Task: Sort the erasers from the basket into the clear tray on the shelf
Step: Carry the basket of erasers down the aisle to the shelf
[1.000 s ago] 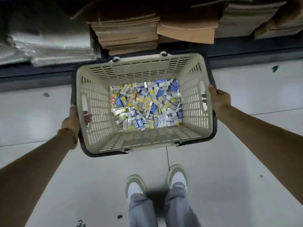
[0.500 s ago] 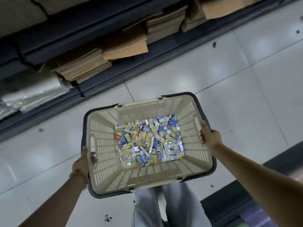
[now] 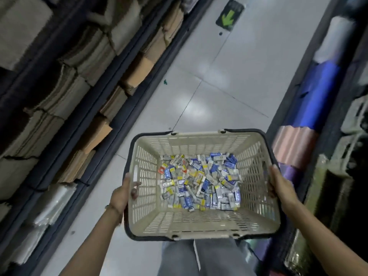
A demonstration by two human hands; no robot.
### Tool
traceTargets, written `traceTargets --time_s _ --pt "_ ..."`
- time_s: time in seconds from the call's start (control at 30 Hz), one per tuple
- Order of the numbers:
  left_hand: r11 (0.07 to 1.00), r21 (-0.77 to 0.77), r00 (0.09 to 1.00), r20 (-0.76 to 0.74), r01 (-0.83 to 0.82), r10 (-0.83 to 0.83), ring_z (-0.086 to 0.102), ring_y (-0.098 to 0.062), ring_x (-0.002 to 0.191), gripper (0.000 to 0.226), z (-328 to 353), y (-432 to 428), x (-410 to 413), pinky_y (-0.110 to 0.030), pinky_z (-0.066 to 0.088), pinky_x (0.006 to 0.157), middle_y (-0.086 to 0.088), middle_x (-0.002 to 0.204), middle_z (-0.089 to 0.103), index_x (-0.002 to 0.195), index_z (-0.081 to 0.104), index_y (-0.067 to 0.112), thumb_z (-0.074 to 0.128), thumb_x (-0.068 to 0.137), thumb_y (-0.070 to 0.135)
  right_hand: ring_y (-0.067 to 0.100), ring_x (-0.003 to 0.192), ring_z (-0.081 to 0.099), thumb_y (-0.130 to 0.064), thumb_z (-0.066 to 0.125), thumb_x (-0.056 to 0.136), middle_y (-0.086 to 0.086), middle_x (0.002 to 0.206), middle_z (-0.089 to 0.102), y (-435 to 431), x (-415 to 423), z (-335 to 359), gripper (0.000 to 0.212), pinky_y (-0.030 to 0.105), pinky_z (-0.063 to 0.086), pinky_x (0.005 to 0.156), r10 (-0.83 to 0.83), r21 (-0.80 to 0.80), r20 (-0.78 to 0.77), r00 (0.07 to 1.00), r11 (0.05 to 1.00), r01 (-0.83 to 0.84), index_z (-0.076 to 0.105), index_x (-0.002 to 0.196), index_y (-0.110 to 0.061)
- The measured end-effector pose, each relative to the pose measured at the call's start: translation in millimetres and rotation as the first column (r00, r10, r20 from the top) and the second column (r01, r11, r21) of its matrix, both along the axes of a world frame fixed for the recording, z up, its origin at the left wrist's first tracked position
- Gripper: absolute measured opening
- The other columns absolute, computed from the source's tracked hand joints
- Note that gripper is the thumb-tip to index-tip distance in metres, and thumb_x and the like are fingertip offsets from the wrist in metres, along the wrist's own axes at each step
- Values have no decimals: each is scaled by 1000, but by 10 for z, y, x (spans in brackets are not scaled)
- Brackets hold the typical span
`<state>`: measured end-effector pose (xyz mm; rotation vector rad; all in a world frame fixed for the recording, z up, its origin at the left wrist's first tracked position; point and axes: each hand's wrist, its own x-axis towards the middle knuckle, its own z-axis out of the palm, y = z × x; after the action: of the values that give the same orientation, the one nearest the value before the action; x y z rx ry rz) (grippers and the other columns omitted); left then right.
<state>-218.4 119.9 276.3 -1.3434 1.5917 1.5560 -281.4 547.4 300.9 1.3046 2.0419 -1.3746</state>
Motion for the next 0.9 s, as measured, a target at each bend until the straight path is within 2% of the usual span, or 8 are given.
traceTargets --time_s 0.03,0.1,0.17,0.27,0.37,0.5,0.73,0.9 --pt "999 -21 999 -16 38 -38 47 -19 60 66 157 87 -172 -31 44 66 -1 62 45 99 66 8 34 87 65 14 45 36 -51 49 91 -5 44 45 85 -4 115 40 15 29 39 -44 8 -21 999 999 44 48 64 -21" --pt "993 -80 994 -54 88 -92 47 -19 57 65 437 259 -507 -29 44 61 -1 59 46 95 65 6 36 88 64 12 40 34 -50 48 92 -1 46 43 234 -38 331 41 18 27 40 -110 0 -41 993 994 110 49 66 -19" --pt "977 -158 984 -90 142 -157 47 -18 54 63 691 433 -835 -28 43 57 -1 57 46 86 63 6 37 88 63 11 39 34 -49 46 93 0 46 42 385 -81 502 41 18 26 39 -178 -40 -73 981 984 175 48 66 -18" --pt "955 -222 957 -168 196 -236 43 -17 53 57 1022 664 -1390 -28 38 56 -1 55 45 69 56 13 37 88 63 3 28 32 -45 43 96 -6 33 40 569 -281 732 46 11 23 32 -255 -80 -130 958 966 247 43 60 -17" --pt "934 -277 934 -214 224 -287 42 -17 51 55 1278 873 -1956 -28 37 55 -1 54 44 64 55 15 39 89 61 2 27 31 -45 42 96 -7 33 40 723 -596 931 46 9 22 32 -305 -123 -168 937 950 287 48 64 -13" --pt "907 -330 903 -250 260 -350 41 -15 47 54 1476 1110 -2802 -27 37 52 4 45 44 61 55 16 40 89 60 2 29 36 -48 46 94 -6 40 45 936 -1165 1099 45 10 28 33 -382 -157 -224 897 922 353 54 65 -13" --pt "894 -312 861 -294 323 -414 42 -12 45 53 1547 1412 -4404 -26 39 53 4 49 47 60 55 19 42 85 65 2 30 34 -52 46 92 -9 38 42 1189 -2414 1266 47 11 28 34 -444 -158 -265 856 896 415 54 68 -13" --pt "880 -284 819 -338 380 -463 39 -8 41 52 1703 1722 -5602 -23 36 51 8 43 45 58 53 19 43 87 62 4 29 32 -54 48 91 -5 39 39 1324 -3243 1444 50 12 26 35 -532 -154 -291 795 846 510 53 64 -12"
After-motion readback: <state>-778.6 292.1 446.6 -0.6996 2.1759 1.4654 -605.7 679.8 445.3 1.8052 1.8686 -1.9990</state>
